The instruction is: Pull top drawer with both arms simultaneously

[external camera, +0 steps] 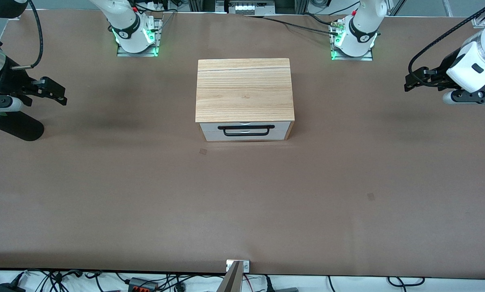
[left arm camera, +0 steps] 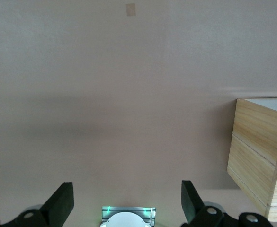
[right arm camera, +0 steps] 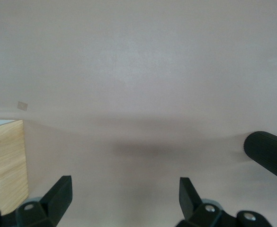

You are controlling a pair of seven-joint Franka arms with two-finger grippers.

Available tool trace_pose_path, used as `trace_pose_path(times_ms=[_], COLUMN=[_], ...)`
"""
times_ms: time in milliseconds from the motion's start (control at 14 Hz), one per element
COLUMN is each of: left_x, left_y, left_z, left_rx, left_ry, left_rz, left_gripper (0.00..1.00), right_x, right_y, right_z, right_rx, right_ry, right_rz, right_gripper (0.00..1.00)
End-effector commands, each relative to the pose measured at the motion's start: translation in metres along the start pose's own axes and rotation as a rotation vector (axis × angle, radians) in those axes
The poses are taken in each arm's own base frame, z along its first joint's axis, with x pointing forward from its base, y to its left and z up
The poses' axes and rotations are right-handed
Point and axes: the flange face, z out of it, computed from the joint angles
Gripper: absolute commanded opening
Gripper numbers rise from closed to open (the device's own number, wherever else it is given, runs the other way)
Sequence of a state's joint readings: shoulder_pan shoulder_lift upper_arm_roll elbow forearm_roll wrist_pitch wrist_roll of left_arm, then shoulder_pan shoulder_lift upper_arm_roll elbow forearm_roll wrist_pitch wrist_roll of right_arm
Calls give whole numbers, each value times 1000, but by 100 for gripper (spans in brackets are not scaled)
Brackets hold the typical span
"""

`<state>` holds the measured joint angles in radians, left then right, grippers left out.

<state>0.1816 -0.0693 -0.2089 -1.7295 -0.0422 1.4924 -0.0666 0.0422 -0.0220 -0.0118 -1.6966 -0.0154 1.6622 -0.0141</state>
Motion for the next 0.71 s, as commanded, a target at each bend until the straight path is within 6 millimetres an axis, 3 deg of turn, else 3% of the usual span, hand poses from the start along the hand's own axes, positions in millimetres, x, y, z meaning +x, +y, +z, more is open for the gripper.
trace_pose_path(times_ms=[0, 643], left_x=[-1, 4], left_y=[-1, 8], left_z=[-4, -4], left_rx=[6, 10], left_ry=[5, -4], left_rz=[21, 44], left_gripper=[100, 100], right_x=[0, 0], right_y=[0, 1], right_z=[-6, -5], right_rx=[-9, -9], right_ry=[-3, -6], right_rz=[-8, -7], right_gripper=[100, 100])
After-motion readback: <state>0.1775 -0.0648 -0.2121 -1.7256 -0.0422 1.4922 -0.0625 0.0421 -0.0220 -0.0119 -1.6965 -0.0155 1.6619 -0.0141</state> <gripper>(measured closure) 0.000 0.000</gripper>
